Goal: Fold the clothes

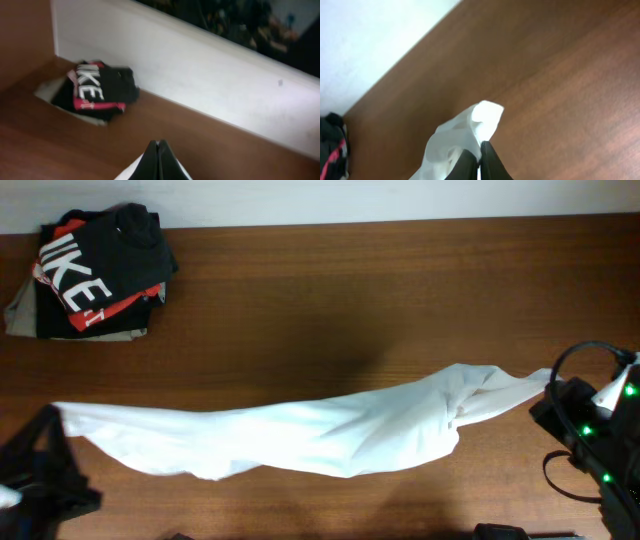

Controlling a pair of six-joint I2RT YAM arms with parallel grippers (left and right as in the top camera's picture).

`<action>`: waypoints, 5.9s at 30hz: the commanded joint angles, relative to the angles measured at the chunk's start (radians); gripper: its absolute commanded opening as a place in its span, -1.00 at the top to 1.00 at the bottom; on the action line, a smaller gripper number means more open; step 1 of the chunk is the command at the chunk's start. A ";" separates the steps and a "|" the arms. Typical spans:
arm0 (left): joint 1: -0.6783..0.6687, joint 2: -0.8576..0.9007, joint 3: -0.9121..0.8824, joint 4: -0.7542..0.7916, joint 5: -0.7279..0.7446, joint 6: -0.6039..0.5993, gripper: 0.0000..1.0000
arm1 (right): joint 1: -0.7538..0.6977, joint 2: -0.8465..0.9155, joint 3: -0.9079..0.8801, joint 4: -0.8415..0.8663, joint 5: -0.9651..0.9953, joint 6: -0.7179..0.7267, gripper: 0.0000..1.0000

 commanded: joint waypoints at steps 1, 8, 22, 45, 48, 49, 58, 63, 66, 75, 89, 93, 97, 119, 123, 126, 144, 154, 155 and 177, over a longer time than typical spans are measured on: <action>0.002 0.000 0.055 -0.010 -0.128 0.018 0.99 | 0.004 -0.014 0.062 0.055 0.064 0.005 0.92; 0.002 0.150 -0.160 -0.015 -0.156 -0.031 0.99 | 0.004 0.185 0.038 0.049 0.068 0.005 0.92; 0.002 0.747 -0.303 0.003 -0.103 -0.150 0.99 | 0.004 0.770 -0.021 0.018 0.007 -0.176 -0.97; 0.002 0.761 -0.303 0.034 -0.024 -0.149 0.99 | 0.006 0.770 -0.606 0.470 -0.525 -0.422 -0.91; 0.002 0.761 -0.303 0.034 -0.024 -0.149 0.99 | 0.032 0.772 -0.612 0.484 -0.525 -0.422 -0.91; 0.002 0.761 -0.303 0.034 -0.024 -0.149 0.99 | 0.066 0.772 -0.618 0.506 -0.525 -0.418 -0.91; 0.002 0.761 -0.303 0.031 -0.025 -0.149 0.99 | 0.151 0.772 -0.620 0.539 -0.430 -0.381 -0.87; 0.002 0.761 -0.303 0.031 -0.025 -0.149 0.99 | 0.083 0.764 -0.580 0.478 -0.426 -0.373 0.44; 0.002 0.761 -0.303 0.031 -0.029 -0.149 0.99 | 0.023 0.724 -0.474 0.354 -0.429 -0.390 0.92; 0.002 0.761 -0.303 0.050 -0.028 -0.149 0.99 | 0.111 0.726 -0.407 0.659 -0.487 -0.372 -0.76; 0.002 0.761 -0.303 0.037 -0.028 -0.149 0.99 | 0.032 0.726 -0.457 0.468 -0.292 -0.404 -0.59; 0.002 0.761 -0.303 0.037 -0.028 -0.149 0.99 | 0.045 0.726 -0.464 0.472 -0.300 -0.404 0.25; 0.002 0.761 -0.303 0.037 -0.028 -0.149 0.99 | 0.045 0.724 -0.469 0.443 -0.300 -0.399 0.92; 0.002 0.064 -0.014 -0.040 -0.151 -0.069 0.99 | 0.041 0.207 0.442 -0.086 -0.089 -0.268 0.93; 0.002 0.272 -0.014 -0.053 -0.290 -0.070 0.99 | 0.041 0.396 0.442 -0.086 -0.090 -0.268 0.92; 0.002 0.286 0.027 -0.096 -0.231 -0.072 0.99 | 0.041 0.361 0.443 -0.120 -0.090 -0.268 0.92; 0.099 1.086 0.124 0.604 -0.325 0.123 0.99 | 0.041 0.898 0.443 0.402 -0.026 -0.224 0.42; 0.110 1.392 0.128 0.417 -0.004 0.280 -0.98 | 0.033 1.162 0.444 0.256 -0.026 -0.394 -0.79; 0.117 1.391 0.128 0.370 0.003 0.241 -0.98 | 0.031 1.189 0.444 0.256 -0.042 -0.414 -0.66; 0.129 1.391 0.126 0.269 0.032 0.224 -0.98 | -0.011 1.477 0.441 0.251 0.066 -0.438 0.53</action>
